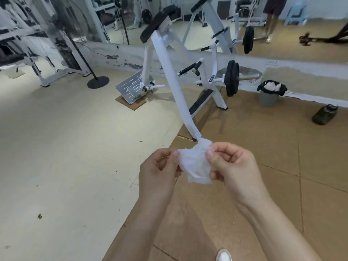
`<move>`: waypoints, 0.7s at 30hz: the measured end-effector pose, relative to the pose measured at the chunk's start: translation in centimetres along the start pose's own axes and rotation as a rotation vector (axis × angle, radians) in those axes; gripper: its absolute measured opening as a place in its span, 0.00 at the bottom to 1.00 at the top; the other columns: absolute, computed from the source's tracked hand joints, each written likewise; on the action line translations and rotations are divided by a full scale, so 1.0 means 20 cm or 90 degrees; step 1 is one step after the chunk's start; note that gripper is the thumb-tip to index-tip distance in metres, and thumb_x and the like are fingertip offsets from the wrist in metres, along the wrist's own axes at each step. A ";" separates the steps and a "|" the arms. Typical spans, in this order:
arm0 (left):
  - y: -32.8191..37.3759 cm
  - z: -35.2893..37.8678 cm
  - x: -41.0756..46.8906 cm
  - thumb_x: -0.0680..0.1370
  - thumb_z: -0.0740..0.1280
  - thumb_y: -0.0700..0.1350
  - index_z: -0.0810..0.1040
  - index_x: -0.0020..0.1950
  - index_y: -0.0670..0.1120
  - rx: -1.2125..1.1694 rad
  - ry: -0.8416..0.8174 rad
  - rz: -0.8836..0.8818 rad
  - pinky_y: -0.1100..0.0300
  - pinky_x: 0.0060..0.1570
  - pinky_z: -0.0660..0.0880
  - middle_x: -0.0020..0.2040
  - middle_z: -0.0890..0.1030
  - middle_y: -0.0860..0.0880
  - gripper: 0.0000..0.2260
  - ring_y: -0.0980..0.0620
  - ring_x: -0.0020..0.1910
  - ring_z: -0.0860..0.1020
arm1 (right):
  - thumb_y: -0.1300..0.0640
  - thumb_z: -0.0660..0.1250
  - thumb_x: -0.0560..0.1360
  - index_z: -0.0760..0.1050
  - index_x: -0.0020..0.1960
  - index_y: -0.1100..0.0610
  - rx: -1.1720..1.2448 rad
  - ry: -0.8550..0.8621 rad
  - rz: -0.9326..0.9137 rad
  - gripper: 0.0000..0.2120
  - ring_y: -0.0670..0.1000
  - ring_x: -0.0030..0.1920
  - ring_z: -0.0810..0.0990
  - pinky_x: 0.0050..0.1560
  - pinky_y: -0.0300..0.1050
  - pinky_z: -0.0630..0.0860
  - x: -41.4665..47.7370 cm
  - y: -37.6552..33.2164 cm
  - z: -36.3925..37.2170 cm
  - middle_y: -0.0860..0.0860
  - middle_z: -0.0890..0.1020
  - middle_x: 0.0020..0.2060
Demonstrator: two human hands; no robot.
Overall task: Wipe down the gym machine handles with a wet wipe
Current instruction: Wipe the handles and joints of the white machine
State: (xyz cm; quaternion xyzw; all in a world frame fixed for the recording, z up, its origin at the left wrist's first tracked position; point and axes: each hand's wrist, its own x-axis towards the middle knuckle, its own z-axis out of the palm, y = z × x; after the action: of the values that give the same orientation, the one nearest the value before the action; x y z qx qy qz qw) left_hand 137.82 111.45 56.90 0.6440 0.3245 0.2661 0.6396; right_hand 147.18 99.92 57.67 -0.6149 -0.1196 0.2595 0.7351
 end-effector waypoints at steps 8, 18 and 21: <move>0.00 0.44 0.77 0.70 0.69 0.63 0.75 0.50 0.51 0.017 -0.141 -0.064 0.54 0.48 0.79 0.45 0.84 0.49 0.18 0.52 0.45 0.83 | 0.66 0.69 0.73 0.80 0.38 0.58 -0.030 -0.107 -0.002 0.06 0.47 0.32 0.76 0.31 0.38 0.76 0.90 -0.11 -0.20 0.55 0.78 0.33; 0.08 0.93 1.76 0.73 0.72 0.44 0.86 0.44 0.48 0.086 -0.033 -0.045 0.46 0.49 0.80 0.39 0.86 0.48 0.03 0.48 0.42 0.84 | 0.64 0.69 0.74 0.80 0.42 0.59 -0.220 -0.092 -0.043 0.03 0.48 0.29 0.78 0.34 0.40 0.78 2.03 -0.30 -0.32 0.53 0.82 0.30; 0.04 0.99 2.04 0.73 0.70 0.42 0.84 0.42 0.42 0.083 0.016 -0.050 0.41 0.47 0.79 0.37 0.82 0.38 0.05 0.46 0.36 0.81 | 0.66 0.66 0.76 0.77 0.41 0.60 -0.158 -0.039 -0.024 0.06 0.47 0.28 0.76 0.31 0.37 0.75 2.33 -0.30 -0.31 0.50 0.79 0.26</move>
State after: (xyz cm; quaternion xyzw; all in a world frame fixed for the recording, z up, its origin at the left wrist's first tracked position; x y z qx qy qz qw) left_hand 179.30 129.64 53.94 0.6675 0.3742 0.2268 0.6025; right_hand 190.71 118.65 55.40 -0.6904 -0.1852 0.2474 0.6541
